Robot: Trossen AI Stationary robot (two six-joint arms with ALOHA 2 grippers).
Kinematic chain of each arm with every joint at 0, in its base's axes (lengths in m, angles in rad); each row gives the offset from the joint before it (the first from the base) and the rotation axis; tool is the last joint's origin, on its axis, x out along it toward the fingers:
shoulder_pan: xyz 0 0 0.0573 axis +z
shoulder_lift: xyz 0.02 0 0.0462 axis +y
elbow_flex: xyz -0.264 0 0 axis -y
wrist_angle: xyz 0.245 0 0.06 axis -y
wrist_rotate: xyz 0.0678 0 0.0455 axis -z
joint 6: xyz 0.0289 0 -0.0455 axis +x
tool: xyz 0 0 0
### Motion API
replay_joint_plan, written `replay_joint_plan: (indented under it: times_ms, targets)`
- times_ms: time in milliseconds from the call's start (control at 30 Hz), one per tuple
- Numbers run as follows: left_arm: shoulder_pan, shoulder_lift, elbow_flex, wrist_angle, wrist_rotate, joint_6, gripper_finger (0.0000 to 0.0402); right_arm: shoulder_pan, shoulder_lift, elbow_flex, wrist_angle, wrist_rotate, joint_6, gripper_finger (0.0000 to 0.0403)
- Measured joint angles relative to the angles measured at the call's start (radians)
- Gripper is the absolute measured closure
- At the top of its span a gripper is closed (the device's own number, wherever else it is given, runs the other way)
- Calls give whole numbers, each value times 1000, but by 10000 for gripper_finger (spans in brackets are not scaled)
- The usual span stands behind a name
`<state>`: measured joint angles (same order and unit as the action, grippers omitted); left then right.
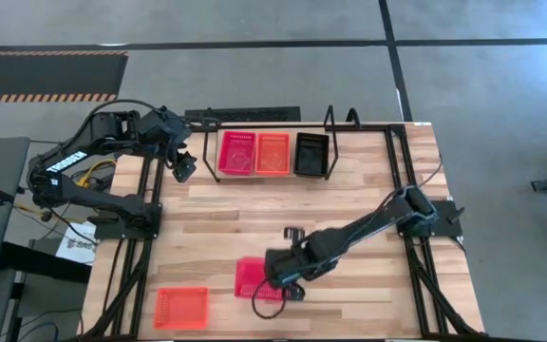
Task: Stack baskets on shelf by color
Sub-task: Stack the red bin on top of the red bin on the shelf
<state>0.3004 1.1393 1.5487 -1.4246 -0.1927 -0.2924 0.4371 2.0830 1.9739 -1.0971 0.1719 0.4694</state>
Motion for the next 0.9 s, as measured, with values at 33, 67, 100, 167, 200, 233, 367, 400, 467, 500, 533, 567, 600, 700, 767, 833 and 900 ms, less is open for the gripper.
replay_joint_plan:
  times_ms: [33,67,100,167,200,233,367,400,467,500,533,567,600,700,767,833,900]
  targets:
    - [0,0,0,0,4,0,168,-3,-10,35,-44,30,0,402]
    - [0,0,0,0,4,0,168,-8,-21,71,-84,61,0,402]
    - [0,0,0,0,4,0,168,-12,-32,105,-119,95,-2,402]
    - [0,0,0,0,4,0,168,-22,-57,169,-184,170,-6,402]
    - [0,0,0,0,4,0,168,-29,-69,199,-213,205,-6,402]
    - [0,0,0,0,4,2,168,-36,-82,226,-242,238,-6,402]
    - [0,0,0,0,4,22,168,-68,-140,299,-313,373,-6,402]
    - [0,0,0,0,4,22,168,-78,-158,308,-317,402,-6,402]
    - [0,0,0,0,4,22,168,-97,-193,312,-316,449,-6,402]
    - [0,0,0,0,4,26,168,-108,-210,312,-315,469,-6,402]
    - [0,0,0,0,4,28,168,-119,-223,313,-313,490,-3,402]
    - [0,0,0,0,3,32,168,-130,-234,313,-313,511,4,402]
    - [0,0,0,0,3,37,168,-141,-243,313,-315,531,13,402]
    - [0,0,0,0,3,37,168,-180,-261,313,-317,570,55,402]
    - [0,0,0,0,3,37,168,-206,-267,313,-317,588,93,402]
    - [0,0,0,0,3,32,168,-233,-266,313,-317,597,139,402]
    - [0,0,0,0,3,19,168,-257,-263,312,-317,597,183,402]
